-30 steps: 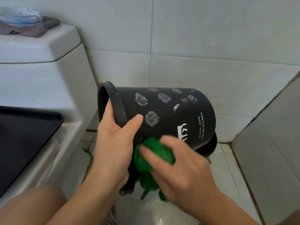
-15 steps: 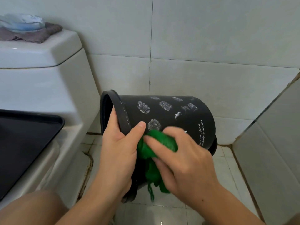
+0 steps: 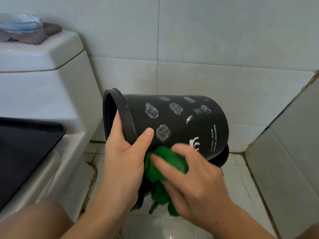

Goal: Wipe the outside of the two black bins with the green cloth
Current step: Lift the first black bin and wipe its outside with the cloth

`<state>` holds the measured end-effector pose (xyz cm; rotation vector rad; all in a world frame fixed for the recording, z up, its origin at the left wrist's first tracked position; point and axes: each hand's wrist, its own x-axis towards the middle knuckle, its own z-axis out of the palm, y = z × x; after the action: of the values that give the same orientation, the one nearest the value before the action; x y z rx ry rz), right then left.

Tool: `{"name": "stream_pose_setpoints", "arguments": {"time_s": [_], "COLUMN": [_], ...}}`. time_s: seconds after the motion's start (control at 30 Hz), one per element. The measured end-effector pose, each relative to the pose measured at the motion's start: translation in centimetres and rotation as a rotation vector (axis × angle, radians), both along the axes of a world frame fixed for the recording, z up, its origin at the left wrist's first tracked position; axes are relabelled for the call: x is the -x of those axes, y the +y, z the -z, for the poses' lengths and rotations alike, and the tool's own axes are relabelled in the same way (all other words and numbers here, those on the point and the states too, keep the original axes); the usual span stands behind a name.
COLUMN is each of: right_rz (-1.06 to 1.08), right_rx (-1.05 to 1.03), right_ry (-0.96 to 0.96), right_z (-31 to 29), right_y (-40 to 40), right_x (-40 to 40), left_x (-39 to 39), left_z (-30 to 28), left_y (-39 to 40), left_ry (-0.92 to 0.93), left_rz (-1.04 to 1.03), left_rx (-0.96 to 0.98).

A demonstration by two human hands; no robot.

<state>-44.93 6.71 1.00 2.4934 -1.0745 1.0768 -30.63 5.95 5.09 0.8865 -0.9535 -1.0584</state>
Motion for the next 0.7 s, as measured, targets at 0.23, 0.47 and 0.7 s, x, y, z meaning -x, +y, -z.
{"name": "stream_pose_setpoints", "arguments": {"time_s": [0.23, 0.47, 0.7], "right_rz": [0.152, 0.364, 0.385], "right_rx": [-0.016, -0.178, -0.301], "right_ry": [-0.110, -0.549, -0.760], "right_z": [-0.3, -1.6, -1.8], "right_y": [-3.1, -5.4, -6.0], "right_x": [3.7, 7.5, 8.1], "left_x": [-1.0, -1.6, -1.7], "left_z": [0.0, -0.8, -1.3], "left_y": [0.2, 0.5, 0.8], "left_ry": [-0.032, -0.106, -0.150], "left_rz": [-0.004, -0.011, -0.003], "left_rx": [-0.035, 0.014, 0.090]}}
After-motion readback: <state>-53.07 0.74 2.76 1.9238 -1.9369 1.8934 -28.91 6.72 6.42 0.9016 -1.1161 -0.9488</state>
